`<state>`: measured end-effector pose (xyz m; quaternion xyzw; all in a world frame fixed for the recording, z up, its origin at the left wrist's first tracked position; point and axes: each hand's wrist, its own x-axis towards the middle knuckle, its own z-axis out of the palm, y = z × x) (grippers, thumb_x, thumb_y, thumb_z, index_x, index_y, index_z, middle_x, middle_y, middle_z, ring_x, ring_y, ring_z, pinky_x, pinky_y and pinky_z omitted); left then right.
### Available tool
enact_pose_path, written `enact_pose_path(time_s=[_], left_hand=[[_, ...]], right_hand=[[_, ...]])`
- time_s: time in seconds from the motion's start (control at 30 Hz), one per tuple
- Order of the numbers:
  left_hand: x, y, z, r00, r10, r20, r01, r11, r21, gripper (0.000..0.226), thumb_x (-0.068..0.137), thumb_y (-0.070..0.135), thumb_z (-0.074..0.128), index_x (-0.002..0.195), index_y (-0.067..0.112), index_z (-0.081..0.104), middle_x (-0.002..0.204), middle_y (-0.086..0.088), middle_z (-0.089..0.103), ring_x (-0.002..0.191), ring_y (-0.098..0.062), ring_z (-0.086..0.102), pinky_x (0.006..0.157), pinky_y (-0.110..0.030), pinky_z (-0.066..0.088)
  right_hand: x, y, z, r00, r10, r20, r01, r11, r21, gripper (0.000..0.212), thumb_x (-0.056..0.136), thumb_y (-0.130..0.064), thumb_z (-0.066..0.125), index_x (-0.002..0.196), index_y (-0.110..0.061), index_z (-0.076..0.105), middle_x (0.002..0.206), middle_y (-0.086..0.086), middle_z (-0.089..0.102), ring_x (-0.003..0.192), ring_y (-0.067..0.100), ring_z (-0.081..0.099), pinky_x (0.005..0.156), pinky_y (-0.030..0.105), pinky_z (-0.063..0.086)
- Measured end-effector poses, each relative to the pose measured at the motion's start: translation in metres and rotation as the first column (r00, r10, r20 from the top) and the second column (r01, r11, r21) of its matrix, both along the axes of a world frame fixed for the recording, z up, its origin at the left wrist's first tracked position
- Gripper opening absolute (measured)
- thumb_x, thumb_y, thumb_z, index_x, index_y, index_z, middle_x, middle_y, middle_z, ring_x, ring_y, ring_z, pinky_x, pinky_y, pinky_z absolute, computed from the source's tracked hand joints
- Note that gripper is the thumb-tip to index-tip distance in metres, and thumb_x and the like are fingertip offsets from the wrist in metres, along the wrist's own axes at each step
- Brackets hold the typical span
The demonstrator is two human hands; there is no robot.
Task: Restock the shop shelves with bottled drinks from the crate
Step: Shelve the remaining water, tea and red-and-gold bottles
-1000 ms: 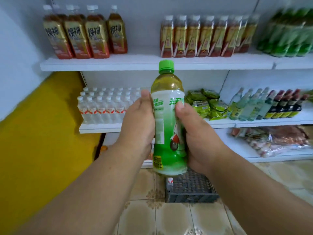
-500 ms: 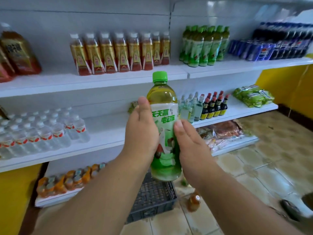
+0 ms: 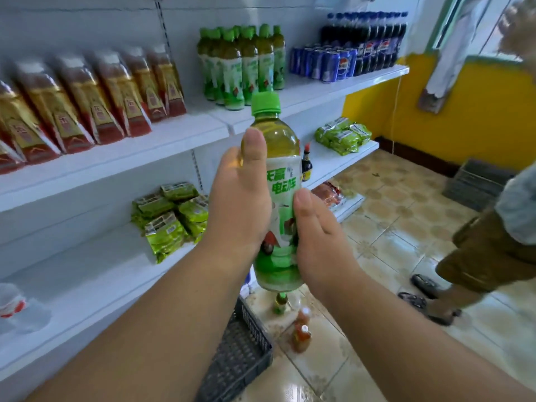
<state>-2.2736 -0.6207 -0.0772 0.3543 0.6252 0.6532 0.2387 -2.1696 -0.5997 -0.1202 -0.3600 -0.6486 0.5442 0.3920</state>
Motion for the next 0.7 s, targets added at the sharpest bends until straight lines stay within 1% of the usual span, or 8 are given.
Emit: enact_pose_path(time_s=[0.1,0.2,0.27,0.33,0.4,0.47,0.57,0.7], left_hand=[[0.008,0.025,0.001,0.998,-0.045,-0.035,0.045,0.999,0.000,0.090,0.067,0.097,0.029,0.101,0.021,0.063,0.094,-0.010,0.073,0.091,-0.031,0.071,0.089,-0.060,0.053],[0.019,0.045,0.002,0.994,-0.068,-0.082,0.069,0.998,0.012,0.082,0.072,0.090,0.025,0.099,0.023,0.061,0.095,-0.011,0.072,0.089,-0.028,0.070,0.087,-0.058,0.053],[0.033,0.065,0.006,0.991,-0.081,-0.103,0.084,0.996,0.025,0.078,0.073,0.090,0.024,0.098,0.024,0.059,0.095,-0.011,0.071,0.087,-0.026,0.069,0.085,-0.059,0.053],[0.047,0.085,0.007,0.990,-0.091,-0.107,0.095,0.995,0.028,0.082,0.073,0.090,0.022,0.098,0.022,0.060,0.093,-0.011,0.071,0.085,-0.026,0.069,0.084,-0.058,0.054],[0.061,0.104,0.006,0.990,-0.079,-0.119,0.081,0.997,0.018,0.081,0.072,0.091,0.022,0.095,0.024,0.060,0.088,-0.006,0.071,0.080,-0.019,0.069,0.079,-0.052,0.055],[0.084,0.128,0.005,0.991,-0.069,-0.114,0.071,0.997,0.013,0.080,0.071,0.092,0.023,0.094,0.025,0.061,0.087,-0.004,0.072,0.077,-0.017,0.069,0.076,-0.049,0.055],[0.112,0.158,0.003,0.996,-0.068,-0.065,0.070,0.997,0.025,0.075,0.071,0.092,0.026,0.092,0.029,0.061,0.090,-0.006,0.073,0.086,-0.027,0.071,0.083,-0.058,0.056],[0.159,0.199,0.002,0.996,0.022,-0.087,-0.020,1.000,0.018,0.078,0.073,0.092,0.021,0.090,0.028,0.062,0.084,-0.003,0.072,0.080,-0.022,0.071,0.080,-0.055,0.057]], right_hand=[[0.009,0.018,-0.003,0.997,-0.066,-0.029,0.066,0.998,0.006,0.045,0.093,-0.061,0.035,0.094,-0.023,0.059,0.096,0.011,0.069,0.092,0.031,0.068,0.085,0.057,0.055],[0.025,0.030,-0.010,0.997,-0.073,-0.040,0.073,0.997,0.000,0.044,0.093,-0.058,0.037,0.099,-0.021,0.059,0.100,0.014,0.066,0.095,0.035,0.066,0.085,0.061,0.054],[0.042,0.045,-0.012,0.996,-0.084,-0.029,0.084,0.996,0.004,0.042,0.094,-0.057,0.037,0.106,-0.024,0.061,0.102,0.006,0.069,0.096,0.027,0.067,0.087,0.057,0.055],[0.059,0.060,-0.015,0.996,-0.084,0.002,0.084,0.996,0.028,0.039,0.095,-0.055,0.036,0.111,-0.030,0.062,0.101,-0.005,0.071,0.097,0.016,0.068,0.088,0.050,0.057],[0.075,0.076,-0.019,0.998,-0.064,0.002,0.064,0.997,0.033,0.036,0.095,-0.053,0.038,0.118,-0.036,0.060,0.105,-0.011,0.071,0.099,0.008,0.068,0.090,0.044,0.057],[0.100,0.100,-0.022,1.000,-0.029,-0.001,0.029,0.999,0.027,0.037,0.094,-0.051,0.041,0.123,-0.037,0.058,0.109,-0.011,0.071,0.103,0.008,0.068,0.093,0.044,0.056],[0.129,0.133,-0.024,0.999,0.031,-0.011,-0.031,0.999,0.017,0.041,0.092,-0.047,0.052,0.129,-0.031,0.056,0.116,-0.005,0.070,0.109,0.017,0.067,0.096,0.049,0.055],[0.180,0.186,-0.025,0.992,0.119,-0.037,-0.119,0.993,-0.004,0.041,0.091,-0.041,0.060,0.129,-0.027,0.057,0.116,-0.001,0.071,0.109,0.020,0.068,0.096,0.051,0.055]])
